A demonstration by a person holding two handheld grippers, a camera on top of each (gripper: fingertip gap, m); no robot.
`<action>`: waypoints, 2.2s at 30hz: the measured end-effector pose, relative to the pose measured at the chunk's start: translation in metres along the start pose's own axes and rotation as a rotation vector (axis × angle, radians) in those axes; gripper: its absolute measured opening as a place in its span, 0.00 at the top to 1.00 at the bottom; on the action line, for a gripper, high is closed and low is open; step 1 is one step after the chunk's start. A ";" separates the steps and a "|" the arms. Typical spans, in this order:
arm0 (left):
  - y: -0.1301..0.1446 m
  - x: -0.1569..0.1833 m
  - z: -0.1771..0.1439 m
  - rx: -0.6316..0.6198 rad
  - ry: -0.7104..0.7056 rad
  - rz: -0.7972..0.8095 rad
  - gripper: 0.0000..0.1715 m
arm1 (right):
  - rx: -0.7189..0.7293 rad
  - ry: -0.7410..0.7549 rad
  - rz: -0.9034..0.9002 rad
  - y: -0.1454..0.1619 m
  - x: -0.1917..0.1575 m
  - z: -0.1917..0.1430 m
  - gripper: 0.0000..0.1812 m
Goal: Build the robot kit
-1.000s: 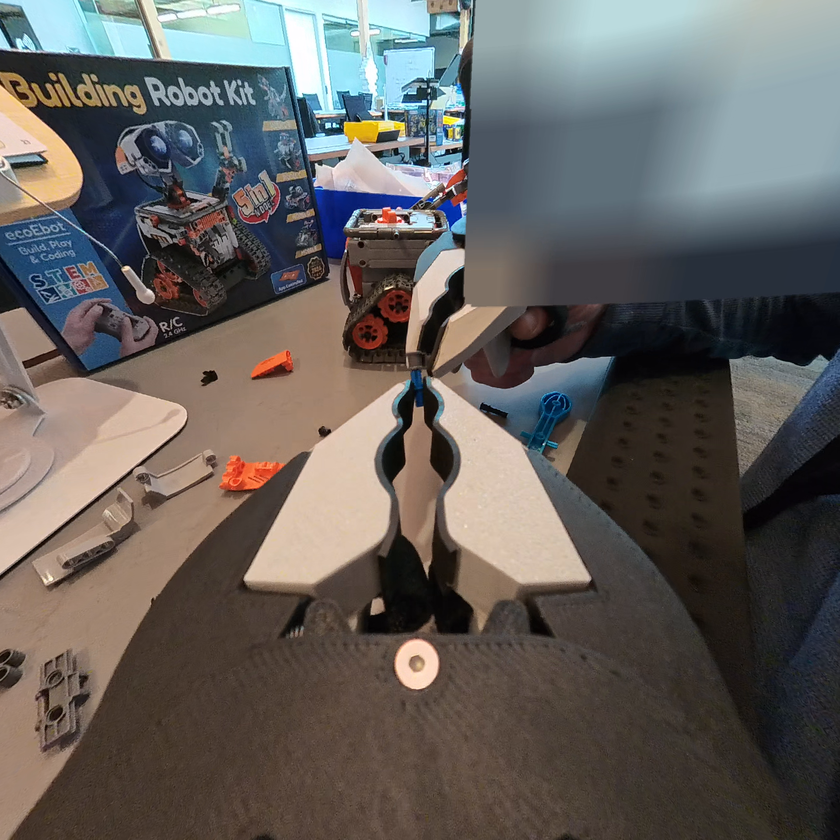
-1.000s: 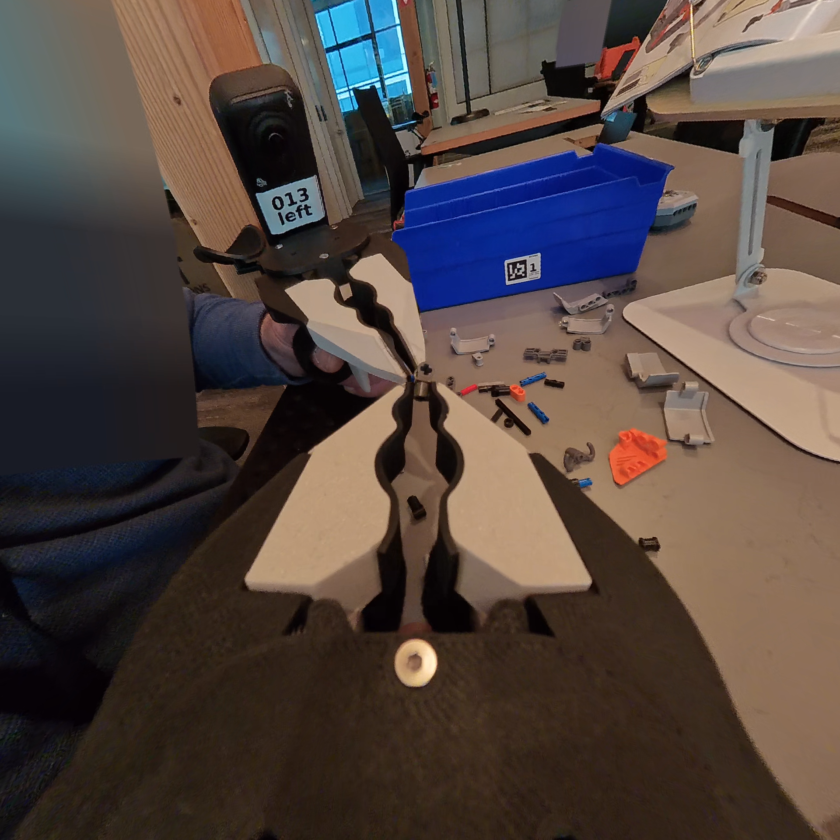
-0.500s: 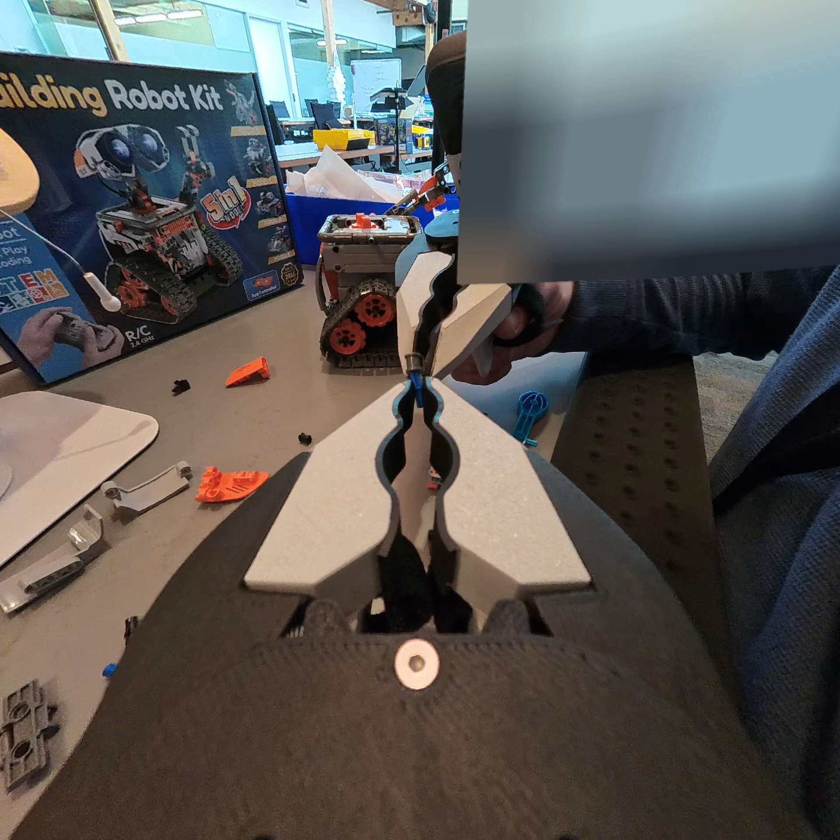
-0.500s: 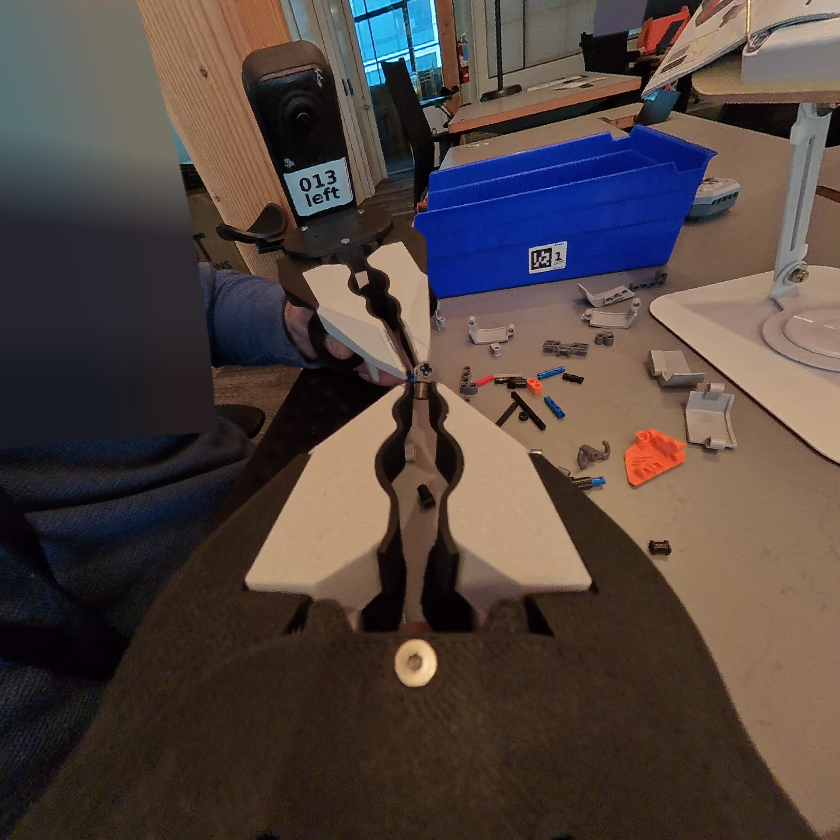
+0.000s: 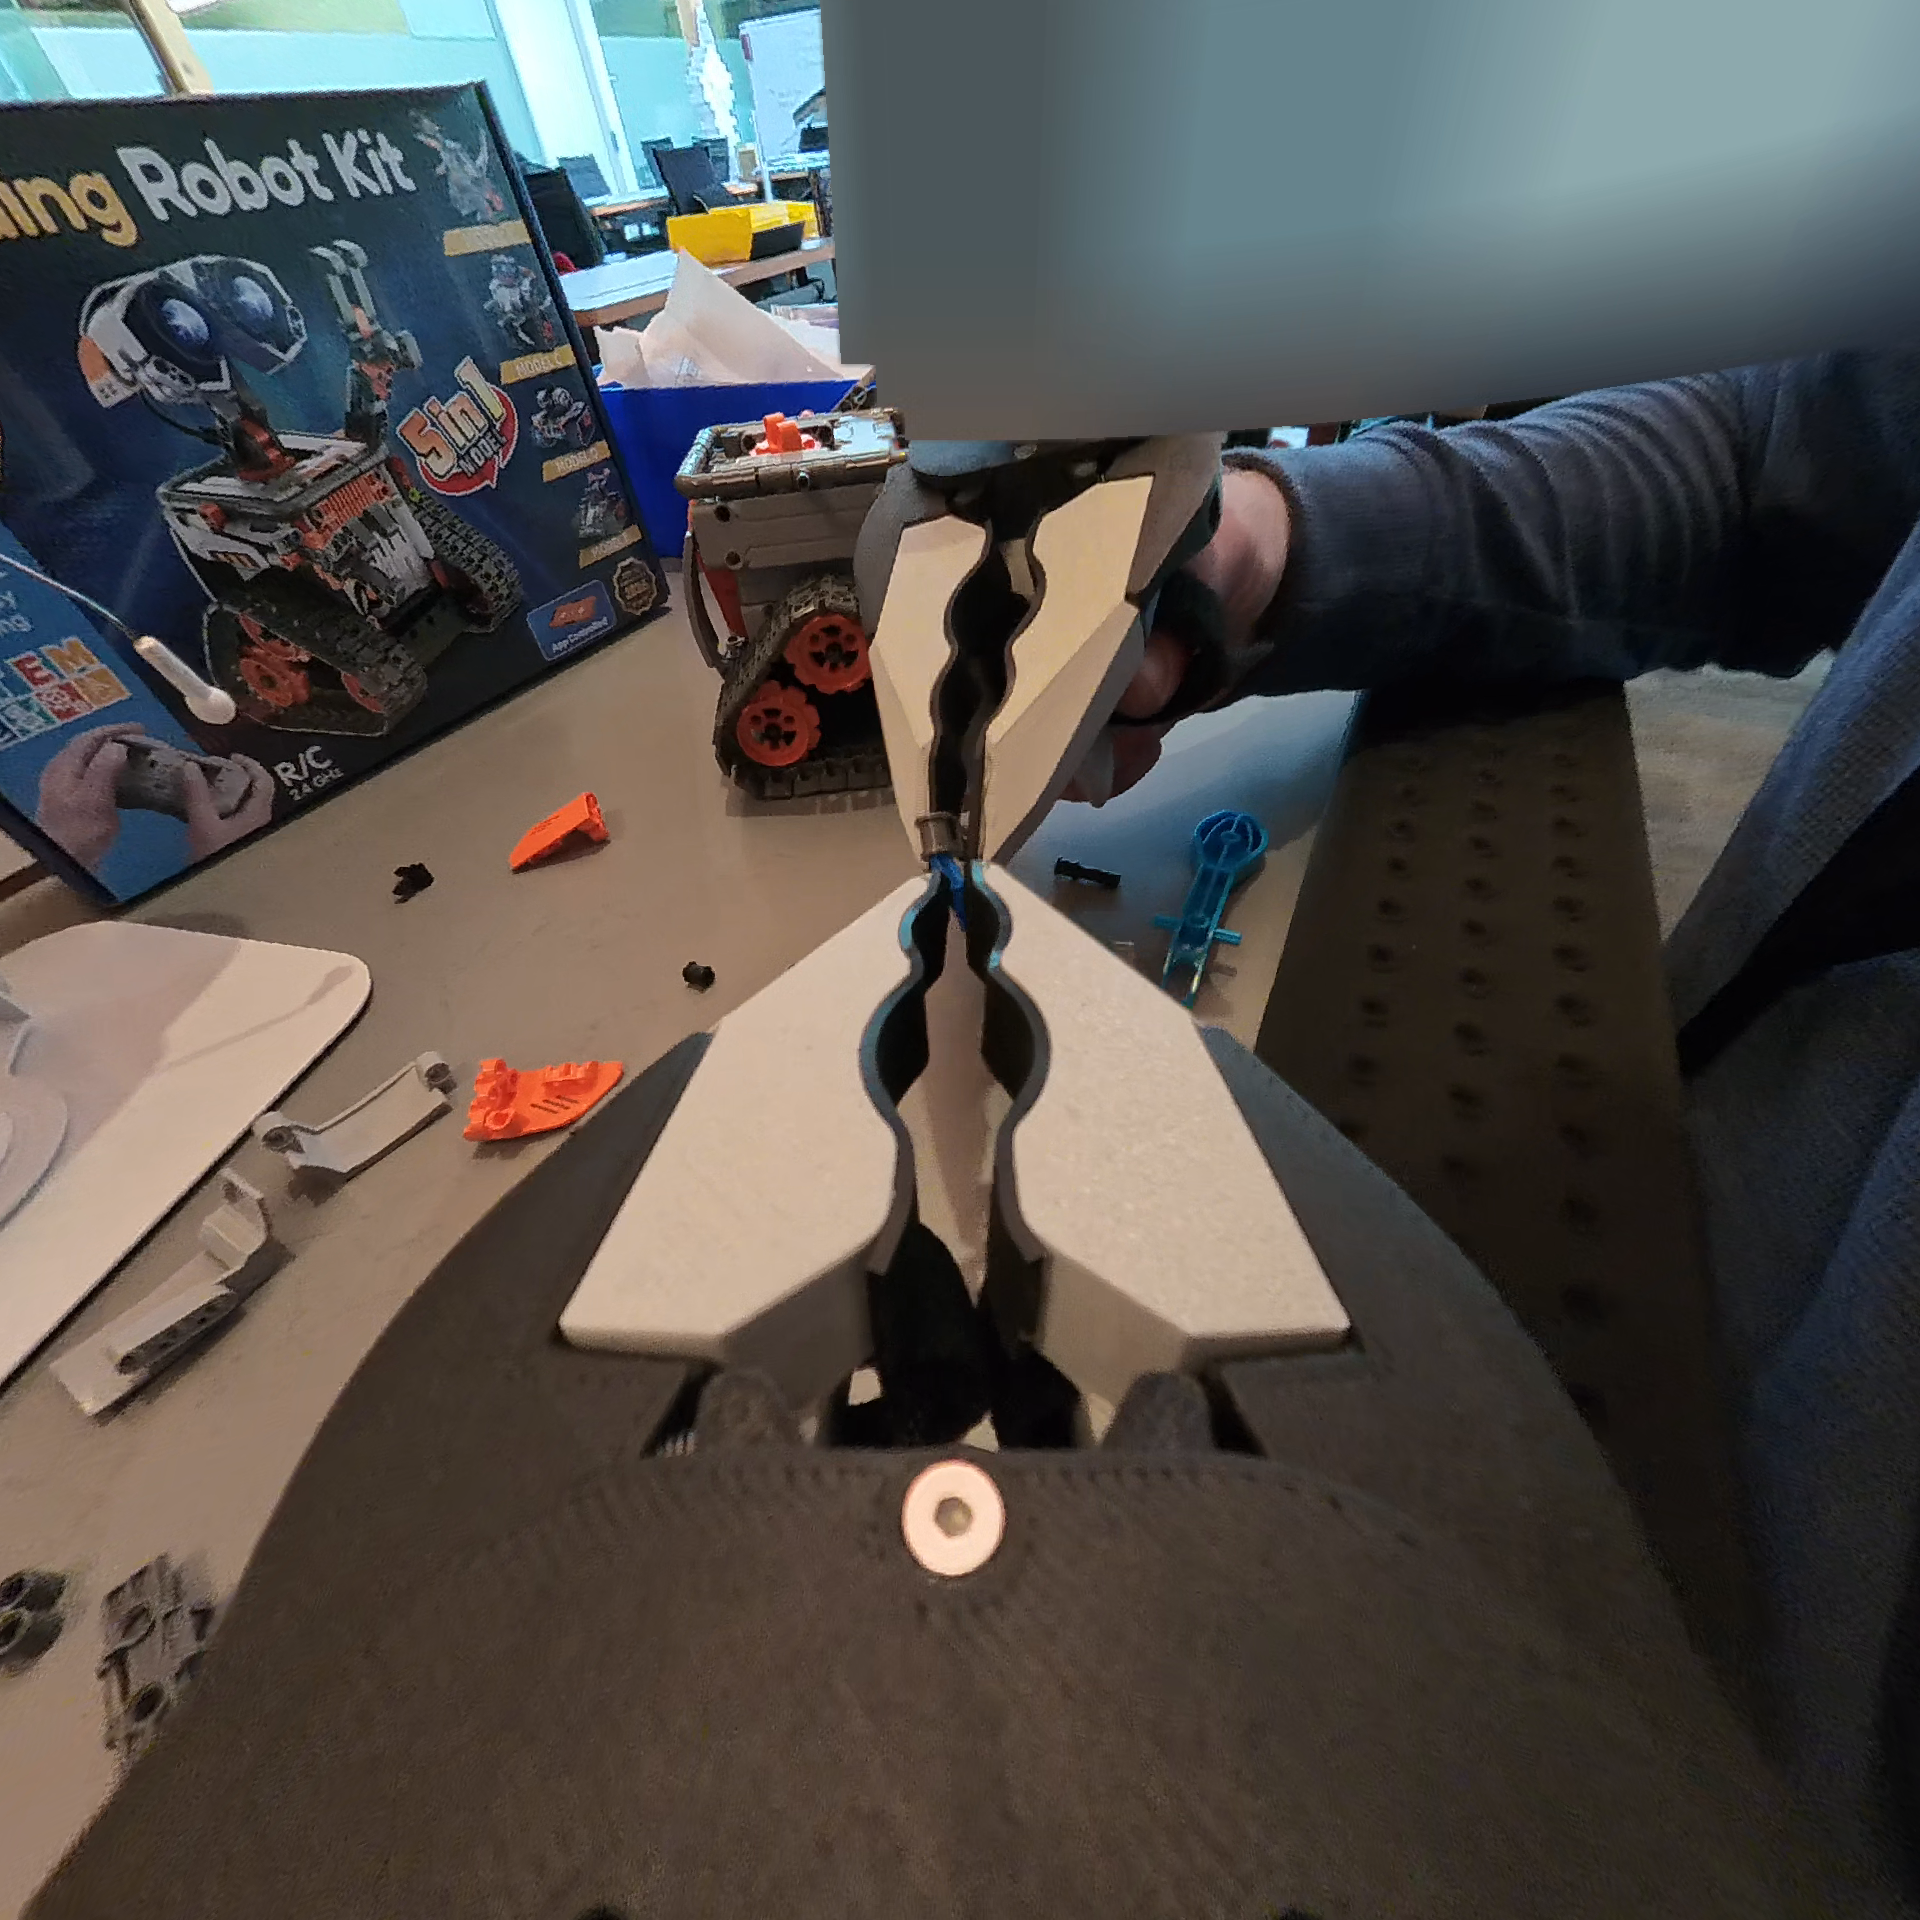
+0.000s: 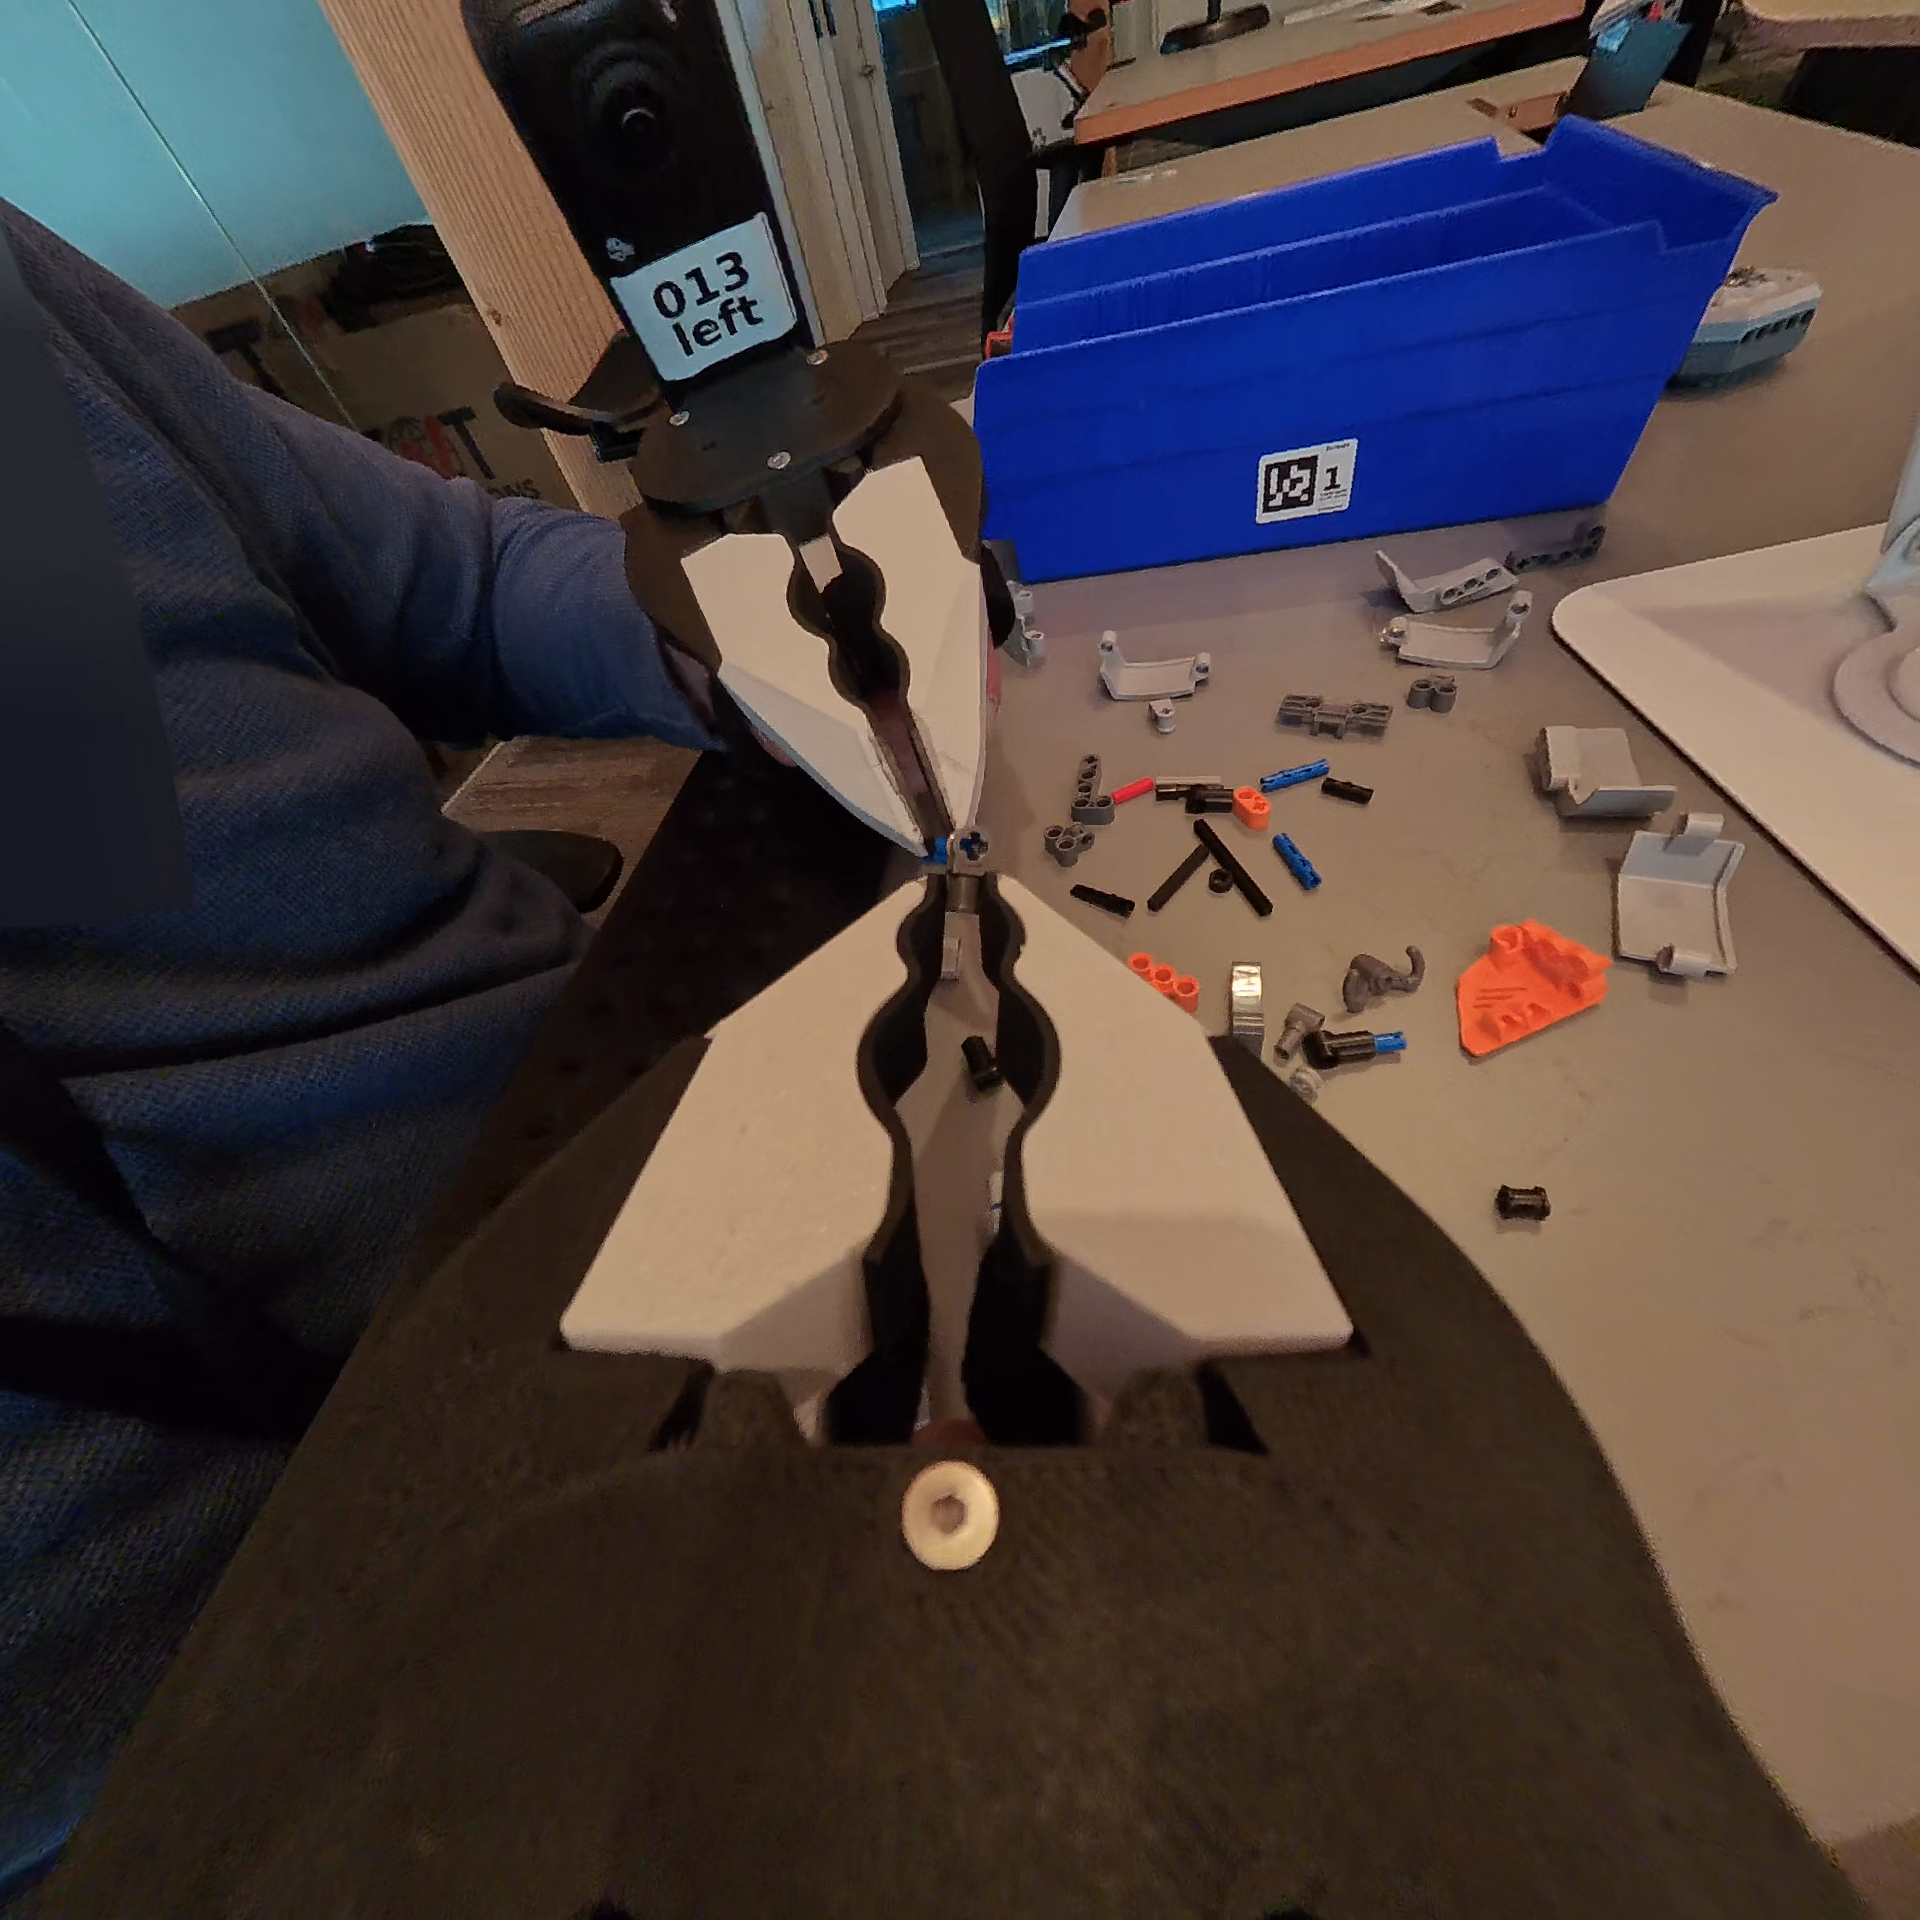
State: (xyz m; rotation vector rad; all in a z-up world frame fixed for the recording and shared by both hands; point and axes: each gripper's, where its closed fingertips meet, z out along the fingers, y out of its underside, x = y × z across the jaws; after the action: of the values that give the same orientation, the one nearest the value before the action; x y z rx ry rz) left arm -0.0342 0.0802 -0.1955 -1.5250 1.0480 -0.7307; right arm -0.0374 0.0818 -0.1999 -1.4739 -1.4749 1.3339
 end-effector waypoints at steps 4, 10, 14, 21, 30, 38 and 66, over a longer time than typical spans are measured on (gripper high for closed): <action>0.004 0.000 0.001 -0.034 -0.049 0.103 1.00 | -0.011 -0.007 0.035 0.003 0.001 0.001 0.98; 0.006 0.000 0.002 -0.059 -0.098 0.209 1.00 | -0.023 -0.005 0.067 0.007 0.003 0.003 0.98; 0.003 -0.001 0.001 -0.064 -0.143 0.293 1.00 | -0.043 -0.015 0.072 0.011 0.001 0.006 0.98; 0.014 -0.001 0.002 -0.116 -0.132 0.298 1.00 | -0.065 0.023 0.065 0.015 0.008 0.003 0.98; 0.023 -0.008 -0.003 -0.156 -0.154 0.263 1.00 | -0.082 0.051 0.053 0.017 0.012 0.001 0.98; 0.027 -0.009 -0.002 -0.158 -0.157 0.234 1.00 | -0.070 0.081 0.052 0.015 0.017 -0.006 0.98; 0.062 0.119 -0.008 -0.493 -0.055 0.325 0.98 | -0.184 0.054 -0.045 0.029 -0.005 0.002 0.98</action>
State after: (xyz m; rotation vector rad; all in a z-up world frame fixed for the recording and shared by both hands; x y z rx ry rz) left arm -0.0059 -0.0313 -0.2637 -1.7121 1.4631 -0.2061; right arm -0.0300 0.0724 -0.2270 -1.5692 -1.6217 1.1478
